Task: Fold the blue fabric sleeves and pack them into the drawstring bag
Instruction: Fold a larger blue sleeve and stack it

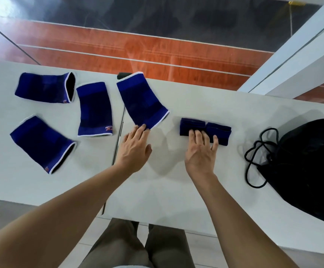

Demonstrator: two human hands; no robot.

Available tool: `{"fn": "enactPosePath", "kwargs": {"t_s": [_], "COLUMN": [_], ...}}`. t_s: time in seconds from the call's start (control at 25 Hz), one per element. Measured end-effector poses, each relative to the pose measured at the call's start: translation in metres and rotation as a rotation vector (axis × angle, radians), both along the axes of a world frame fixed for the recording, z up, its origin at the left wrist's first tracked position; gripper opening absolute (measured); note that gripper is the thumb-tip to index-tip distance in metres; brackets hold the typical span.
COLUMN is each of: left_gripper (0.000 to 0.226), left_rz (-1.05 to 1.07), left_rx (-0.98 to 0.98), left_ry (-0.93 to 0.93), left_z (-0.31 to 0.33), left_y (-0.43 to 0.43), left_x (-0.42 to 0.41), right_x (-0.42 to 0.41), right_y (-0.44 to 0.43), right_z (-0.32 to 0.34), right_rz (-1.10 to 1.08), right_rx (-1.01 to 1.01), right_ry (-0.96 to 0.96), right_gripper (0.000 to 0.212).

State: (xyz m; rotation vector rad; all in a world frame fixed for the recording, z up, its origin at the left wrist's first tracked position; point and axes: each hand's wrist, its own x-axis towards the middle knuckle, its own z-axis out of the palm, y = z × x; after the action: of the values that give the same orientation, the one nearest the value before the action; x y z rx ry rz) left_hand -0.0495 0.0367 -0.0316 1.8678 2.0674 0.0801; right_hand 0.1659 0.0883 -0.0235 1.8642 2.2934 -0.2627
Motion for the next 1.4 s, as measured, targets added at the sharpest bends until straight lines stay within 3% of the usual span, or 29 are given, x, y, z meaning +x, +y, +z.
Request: {"fn": "enactPosePath", "kwargs": {"t_s": [0.16, 0.32, 0.52, 0.6, 0.68, 0.76, 0.84, 0.92, 1.04, 1.16, 1.28, 1.4], "left_gripper": [0.06, 0.057, 0.041, 0.031, 0.025, 0.034, 0.045, 0.047, 0.034, 0.02, 0.016, 0.014], "left_rz": [0.038, 0.064, 0.176, 0.396, 0.776, 1.028, 1.09, 1.103, 1.189, 1.119, 1.167, 1.244], "left_rx": [-0.047, -0.099, -0.115, -0.102, -0.096, -0.093, -0.119, -0.116, -0.083, -0.08, 0.007, 0.136], "left_ry": [-0.034, -0.071, -0.205, -0.394, -0.598, -0.687, -0.739, -0.762, -0.758, -0.745, -0.93, -1.184], "left_z": [0.01, 0.019, 0.028, 0.033, 0.033, 0.028, 0.025, 0.024, 0.025, 0.024, 0.039, 0.077], "left_y": [-0.049, -0.086, -0.105, -0.099, -0.079, -0.058, -0.041, -0.028, -0.02, -0.028, -0.033, -0.023], "left_x": [0.007, 0.014, 0.021, 0.016, 0.001, -0.017, -0.023, -0.017, -0.015, -0.023, -0.034, -0.041], "right_x": [-0.003, -0.013, -0.047, -0.049, -0.045, -0.042, -0.042, -0.047, -0.05, -0.045, -0.043, -0.052], "right_y": [-0.001, -0.023, -0.084, -0.104, -0.118, -0.129, -0.141, -0.151, -0.154, -0.15, -0.148, -0.138], "right_z": [0.003, 0.012, -0.002, -0.008, -0.007, -0.004, -0.002, -0.003, -0.002, 0.0, 0.011, 0.035], "right_rz": [-0.011, 0.067, 0.348, 0.316, 0.237, 0.14, 0.068, 0.029, 0.021, 0.029, -0.06, -0.392], "right_rx": [0.037, 0.146, -0.063, -0.084, -0.053, -0.005, 0.009, 0.026, 0.076, 0.152, 0.132, -0.156], "right_ry": [0.047, 0.219, 0.356, 0.319, 0.289, 0.225, 0.148, 0.129, 0.135, 0.177, 0.468, 0.977], "right_gripper": [0.06, 0.051, 0.055, 0.053, 0.041, 0.048, 0.056, 0.047, 0.037, 0.022, 0.016, 0.013]}}
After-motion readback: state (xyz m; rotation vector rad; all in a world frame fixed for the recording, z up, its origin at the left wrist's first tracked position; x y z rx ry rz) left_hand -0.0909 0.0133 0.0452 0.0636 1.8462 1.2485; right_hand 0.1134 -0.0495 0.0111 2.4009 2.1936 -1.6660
